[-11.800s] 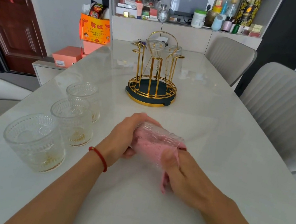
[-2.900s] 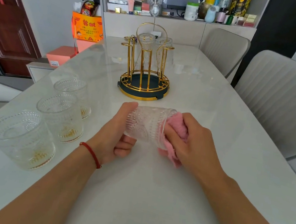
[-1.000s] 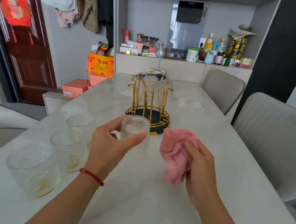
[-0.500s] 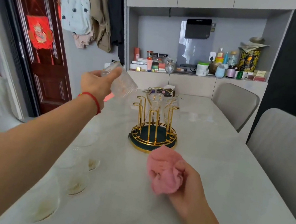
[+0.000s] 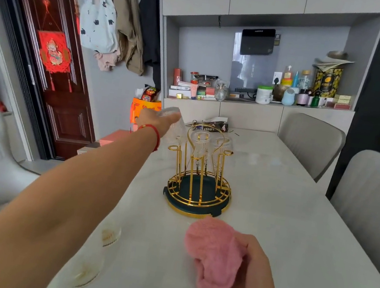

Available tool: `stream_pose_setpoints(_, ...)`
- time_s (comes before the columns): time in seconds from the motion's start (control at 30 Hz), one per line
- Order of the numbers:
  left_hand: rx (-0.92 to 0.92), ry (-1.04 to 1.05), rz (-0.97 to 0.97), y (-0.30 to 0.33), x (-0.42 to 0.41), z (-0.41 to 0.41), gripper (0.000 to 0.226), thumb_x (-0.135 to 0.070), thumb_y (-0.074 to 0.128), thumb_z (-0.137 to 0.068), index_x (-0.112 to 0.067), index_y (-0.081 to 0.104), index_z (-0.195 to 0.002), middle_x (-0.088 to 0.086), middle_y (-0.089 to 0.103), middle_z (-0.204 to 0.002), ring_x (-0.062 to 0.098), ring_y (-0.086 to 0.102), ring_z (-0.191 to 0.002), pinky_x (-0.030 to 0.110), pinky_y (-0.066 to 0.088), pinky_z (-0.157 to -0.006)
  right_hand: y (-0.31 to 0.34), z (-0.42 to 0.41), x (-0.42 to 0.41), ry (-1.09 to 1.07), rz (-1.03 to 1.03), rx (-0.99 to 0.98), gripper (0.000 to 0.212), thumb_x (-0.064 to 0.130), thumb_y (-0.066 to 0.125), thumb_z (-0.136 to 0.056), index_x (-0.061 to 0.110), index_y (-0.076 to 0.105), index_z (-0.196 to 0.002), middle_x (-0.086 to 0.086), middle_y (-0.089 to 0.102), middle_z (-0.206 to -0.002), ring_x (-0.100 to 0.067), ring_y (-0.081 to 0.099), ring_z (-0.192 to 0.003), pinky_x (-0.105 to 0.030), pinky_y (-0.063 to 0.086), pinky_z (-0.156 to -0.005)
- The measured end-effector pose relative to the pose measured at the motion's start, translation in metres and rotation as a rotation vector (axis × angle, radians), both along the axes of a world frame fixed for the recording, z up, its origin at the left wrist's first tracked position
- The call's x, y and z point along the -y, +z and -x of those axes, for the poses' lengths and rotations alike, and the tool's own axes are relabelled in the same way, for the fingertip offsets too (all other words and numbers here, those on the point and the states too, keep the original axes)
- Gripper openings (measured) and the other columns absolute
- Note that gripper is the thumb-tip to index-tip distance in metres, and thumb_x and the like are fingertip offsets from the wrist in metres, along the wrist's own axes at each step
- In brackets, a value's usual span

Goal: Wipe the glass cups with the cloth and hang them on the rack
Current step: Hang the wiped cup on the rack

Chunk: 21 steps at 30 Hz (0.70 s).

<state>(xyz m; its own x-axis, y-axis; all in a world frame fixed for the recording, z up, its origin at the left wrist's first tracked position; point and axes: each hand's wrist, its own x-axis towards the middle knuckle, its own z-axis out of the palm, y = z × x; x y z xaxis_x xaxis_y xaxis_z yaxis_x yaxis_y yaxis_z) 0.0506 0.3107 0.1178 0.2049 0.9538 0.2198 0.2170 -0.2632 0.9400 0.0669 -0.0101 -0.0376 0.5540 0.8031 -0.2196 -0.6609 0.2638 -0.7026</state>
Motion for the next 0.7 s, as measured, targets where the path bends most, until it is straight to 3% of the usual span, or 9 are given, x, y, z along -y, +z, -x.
stream_pose_setpoints(0.1, -0.144, -0.028, -0.066, -0.015, -0.001, -0.006, 0.064, -0.055, 0.086, -0.074, -0.01, 0.065, -0.114, 0.001, 0.068, -0.093, 0.017, 0.066, -0.084, 0.028, 0.055, -0.063, -0.004, -0.001, -0.001, -0.034, 0.088, 0.167, 0.029, 0.021, 0.069, -0.085, 0.002, 0.067, -0.106, -0.018, 0.076, -0.092, -0.036, 0.072, -0.084, -0.047, 0.059, -0.077)
stream_pose_setpoints(0.2, -0.355, -0.041, -0.147, -0.023, -0.002, -0.012, 0.052, -0.057, 0.085, -0.073, -0.014, 0.061, -0.089, 0.004, 0.07, -0.09, 0.016, 0.064, -0.079, 0.039, 0.064, -0.075, -0.006, 0.004, -0.003, -0.153, 0.35, 0.684, 0.026, 0.024, 0.071, -0.089, 0.01, 0.066, -0.111, -0.004, 0.076, -0.088, -0.019, 0.072, -0.08, -0.033, 0.059, -0.071)
stream_pose_setpoints(0.3, -0.526, -0.086, -0.161, -0.024, -0.001, -0.016, 0.055, -0.055, 0.088, -0.071, -0.012, 0.063, -0.094, 0.007, 0.07, -0.09, 0.017, 0.062, -0.076, 0.031, 0.059, -0.065, 0.0, 0.012, -0.003, -0.185, 0.591, 1.15, 0.013, 0.032, 0.054, -0.1, 0.027, 0.051, -0.111, 0.003, 0.067, -0.079, -0.013, 0.064, -0.07, -0.029, 0.053, -0.063)
stream_pose_setpoints(0.37, -0.579, -0.123, -0.163, -0.024, -0.001, -0.019, 0.059, -0.054, 0.089, -0.07, -0.011, 0.061, -0.098, 0.008, 0.071, -0.094, 0.021, 0.068, -0.084, 0.028, 0.058, -0.064, 0.007, 0.017, -0.003, -0.146, 0.69, 1.324, 0.016, 0.04, 0.043, -0.103, 0.033, 0.038, -0.118, 0.007, 0.063, -0.086, -0.008, 0.061, -0.076, -0.024, 0.049, -0.065)
stream_pose_setpoints(0.43, -0.609, -0.169, -0.131, -0.023, -0.004, -0.018, 0.066, -0.056, 0.086, -0.073, -0.006, 0.063, -0.109, 0.009, 0.07, -0.102, 0.027, 0.07, -0.096, 0.037, 0.063, -0.079, 0.009, 0.02, -0.002, -0.133, 0.73, 1.405, 0.02, 0.045, 0.035, -0.105, 0.037, 0.034, -0.123, 0.011, 0.06, -0.1, -0.006, 0.06, -0.093, -0.026, 0.047, -0.081)
stream_pose_setpoints(0.5, -0.644, -0.215, -0.116, -0.018, -0.006, -0.011, 0.072, -0.06, 0.08, -0.078, -0.004, 0.062, -0.12, 0.011, 0.069, -0.111, 0.029, 0.068, -0.1, 0.043, 0.063, -0.086, 0.012, 0.023, -0.001, -0.129, 0.787, 1.521, 0.021, 0.045, 0.028, -0.105, 0.04, 0.031, -0.125, 0.015, 0.054, -0.113, -0.003, 0.053, -0.115, -0.034, 0.033, -0.104)
stream_pose_setpoints(0.57, -0.68, -0.208, -0.171, -0.01, -0.002, 0.004, 0.069, -0.059, 0.071, -0.087, -0.005, 0.059, -0.128, 0.01, 0.066, -0.116, 0.027, 0.065, -0.1, 0.041, 0.061, -0.088, 0.011, 0.023, 0.0, -0.117, 0.737, 1.516, 0.019, 0.043, 0.029, -0.105, 0.041, 0.038, -0.121, 0.011, 0.063, -0.098, 0.004, 0.058, -0.107, -0.036, 0.023, -0.11)
stream_pose_setpoints(0.63, -0.759, -0.188, -0.279, -0.005, 0.005, 0.037, 0.063, -0.05, 0.067, -0.094, -0.007, 0.054, -0.138, 0.012, 0.062, -0.127, 0.03, 0.061, -0.108, 0.038, 0.055, -0.092, 0.009, 0.028, 0.002, -0.099, 0.537, 1.271, 0.015, 0.044, 0.042, -0.1, 0.038, 0.054, -0.107, 0.002, 0.068, -0.067, -0.001, 0.067, -0.066, -0.024, 0.043, -0.094)
stream_pose_setpoints(0.7, -0.847, -0.197, -0.366, -0.006, 0.017, 0.074, 0.068, -0.051, 0.067, -0.09, -0.016, 0.047, -0.145, 0.009, 0.06, -0.137, 0.032, 0.059, -0.12, 0.04, 0.051, -0.101, 0.009, 0.029, 0.006, -0.113, 0.434, 1.108, 0.013, 0.041, 0.049, -0.099, 0.034, 0.059, -0.094, 0.003, 0.072, -0.068, -0.01, 0.067, -0.056, -0.018, 0.053, -0.063)
